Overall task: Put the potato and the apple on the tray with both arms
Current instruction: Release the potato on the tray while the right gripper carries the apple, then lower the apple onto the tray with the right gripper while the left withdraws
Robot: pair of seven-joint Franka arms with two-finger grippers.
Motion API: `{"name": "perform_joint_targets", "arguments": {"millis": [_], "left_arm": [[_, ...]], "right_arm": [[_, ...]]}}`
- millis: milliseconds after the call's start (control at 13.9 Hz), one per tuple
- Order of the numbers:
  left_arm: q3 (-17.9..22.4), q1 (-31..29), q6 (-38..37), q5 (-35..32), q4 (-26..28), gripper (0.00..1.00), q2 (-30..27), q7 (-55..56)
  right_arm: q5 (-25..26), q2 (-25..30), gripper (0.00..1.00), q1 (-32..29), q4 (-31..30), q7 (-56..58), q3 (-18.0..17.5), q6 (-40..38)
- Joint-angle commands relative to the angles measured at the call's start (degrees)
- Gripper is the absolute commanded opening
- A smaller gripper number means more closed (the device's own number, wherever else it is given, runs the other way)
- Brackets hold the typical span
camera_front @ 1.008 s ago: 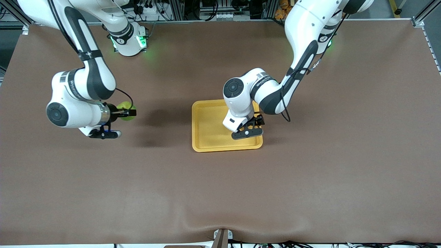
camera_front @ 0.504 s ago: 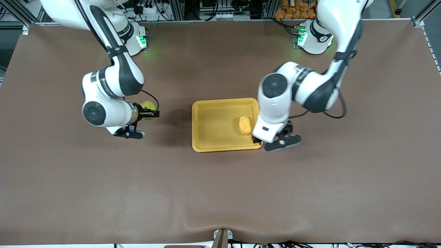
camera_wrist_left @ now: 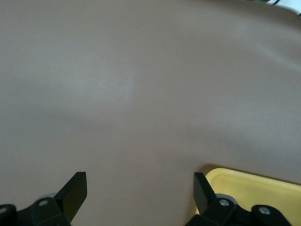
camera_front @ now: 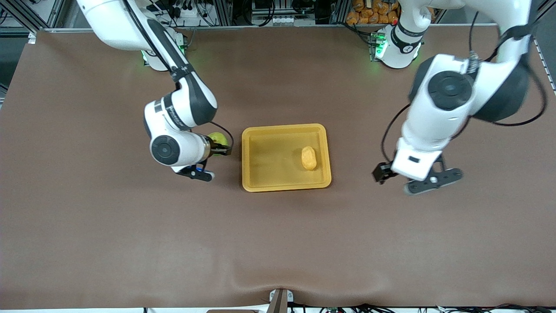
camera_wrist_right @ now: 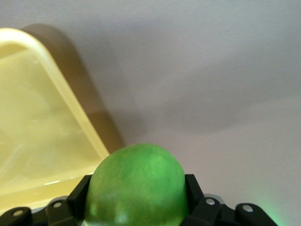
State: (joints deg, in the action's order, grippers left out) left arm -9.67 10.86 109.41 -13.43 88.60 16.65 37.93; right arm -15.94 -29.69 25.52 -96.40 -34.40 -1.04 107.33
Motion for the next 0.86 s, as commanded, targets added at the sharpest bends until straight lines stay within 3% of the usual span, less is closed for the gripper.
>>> {"name": "perform_joint_targets", "arguments": {"millis": [0,432,792], "left_arm": [[-0.6,-3.2,-2.8,4.0,1.4,1.00,-3.3,-6.2],[-0.6,-7.5,-8.8,6.3,2.0,1.00,-8.1,-12.8],[0.6,-6.4,-11.9,9.9,5.2,1.00,-13.4,-15.9]], "right_arm": [[-1.6,-3.6,0.00,1.9,5.0,-4.3,0.5,-0.4],[-8.4,-7.5,0.00,4.2,6.0,-6.3,0.6,4.5],[-11.0,-9.1,0.00,5.8,6.0,-7.0,0.6,8.2]]}}
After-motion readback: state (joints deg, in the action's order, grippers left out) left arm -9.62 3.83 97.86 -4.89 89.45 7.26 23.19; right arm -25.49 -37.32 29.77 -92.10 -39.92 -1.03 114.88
